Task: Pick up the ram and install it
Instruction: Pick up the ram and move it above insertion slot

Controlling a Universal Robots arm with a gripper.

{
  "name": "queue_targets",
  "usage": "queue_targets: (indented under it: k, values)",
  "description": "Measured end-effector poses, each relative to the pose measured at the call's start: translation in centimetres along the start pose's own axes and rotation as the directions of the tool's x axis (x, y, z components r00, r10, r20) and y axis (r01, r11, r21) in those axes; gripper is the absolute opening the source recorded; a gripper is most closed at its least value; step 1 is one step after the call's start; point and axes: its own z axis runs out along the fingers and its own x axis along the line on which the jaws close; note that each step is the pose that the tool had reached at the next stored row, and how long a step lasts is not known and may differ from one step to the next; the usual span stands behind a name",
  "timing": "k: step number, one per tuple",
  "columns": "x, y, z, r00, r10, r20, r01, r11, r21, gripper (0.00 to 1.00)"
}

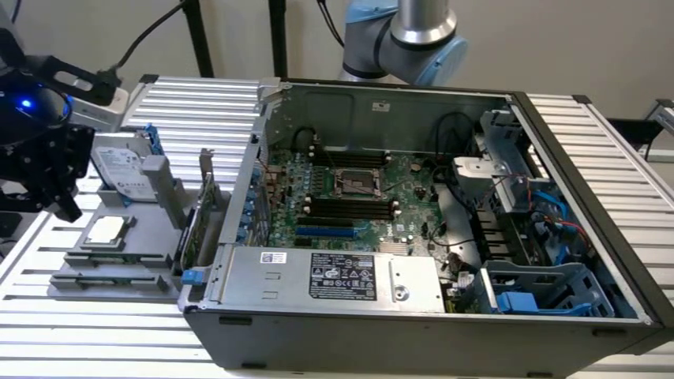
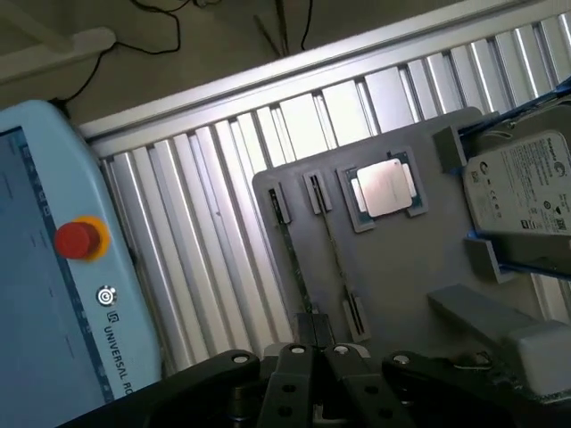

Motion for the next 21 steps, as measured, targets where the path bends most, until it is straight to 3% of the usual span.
queue_targets:
  k: [6,14,17,21]
  values:
    - [-0.01,-0.01,0.25,0.9942,-0.107,-0.0029,0.107,0.9942,0.0093,0.11]
    - [-0.02,-0.02,0.43,0.9766,-0.215,0.0127,0.214,0.976,0.0409,0.11]
    - [0.0,0.03,0.55,0.9708,-0.239,0.0252,0.237,0.9703,0.0483,0.11]
    - [0.17,0.14,0.82,0.9649,-0.256,0.0593,0.253,0.9662,0.0492,0.11]
